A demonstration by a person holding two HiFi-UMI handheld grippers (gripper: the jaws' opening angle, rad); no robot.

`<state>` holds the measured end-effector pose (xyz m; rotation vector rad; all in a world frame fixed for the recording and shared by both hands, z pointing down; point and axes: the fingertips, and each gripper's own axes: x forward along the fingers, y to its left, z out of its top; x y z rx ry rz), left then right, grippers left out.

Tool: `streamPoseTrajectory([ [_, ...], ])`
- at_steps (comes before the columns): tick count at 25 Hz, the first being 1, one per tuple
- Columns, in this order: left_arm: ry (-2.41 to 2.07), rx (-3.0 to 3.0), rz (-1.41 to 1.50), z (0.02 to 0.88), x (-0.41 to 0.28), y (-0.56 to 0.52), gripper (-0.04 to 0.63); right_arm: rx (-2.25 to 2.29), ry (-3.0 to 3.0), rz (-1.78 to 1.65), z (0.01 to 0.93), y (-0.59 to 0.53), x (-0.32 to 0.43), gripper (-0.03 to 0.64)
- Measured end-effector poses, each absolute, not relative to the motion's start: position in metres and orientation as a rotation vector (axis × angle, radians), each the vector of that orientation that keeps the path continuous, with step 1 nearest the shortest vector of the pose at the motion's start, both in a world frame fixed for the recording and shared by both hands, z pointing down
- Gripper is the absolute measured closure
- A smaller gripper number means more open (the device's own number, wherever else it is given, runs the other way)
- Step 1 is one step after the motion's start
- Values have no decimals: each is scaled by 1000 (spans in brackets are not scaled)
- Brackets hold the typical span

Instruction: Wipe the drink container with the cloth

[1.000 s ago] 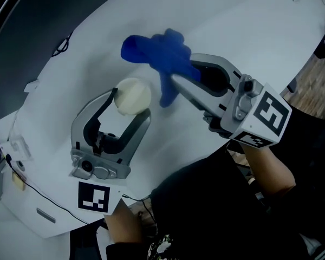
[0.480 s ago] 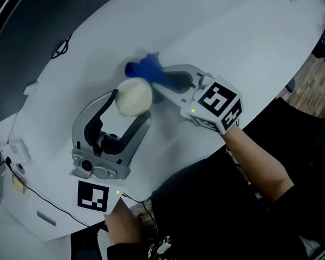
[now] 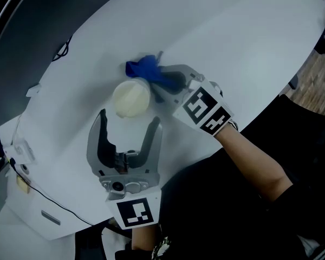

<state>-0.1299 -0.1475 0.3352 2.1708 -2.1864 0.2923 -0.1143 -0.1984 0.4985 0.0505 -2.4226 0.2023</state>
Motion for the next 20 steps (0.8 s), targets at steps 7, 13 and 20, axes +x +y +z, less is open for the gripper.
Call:
streamPoseTrajectory([
  [7,-2235,2051,295,355,-136,-171,331,75,-2431,202,498,-196,-112,565],
  [13,-1785,2544,202,353,-134,-162,336,114,-2633,613,439,-211,-106,552],
  [20,-1657,2633,174,351,-132,-166,337,-124,-2902,684,342,-208,-117,553],
])
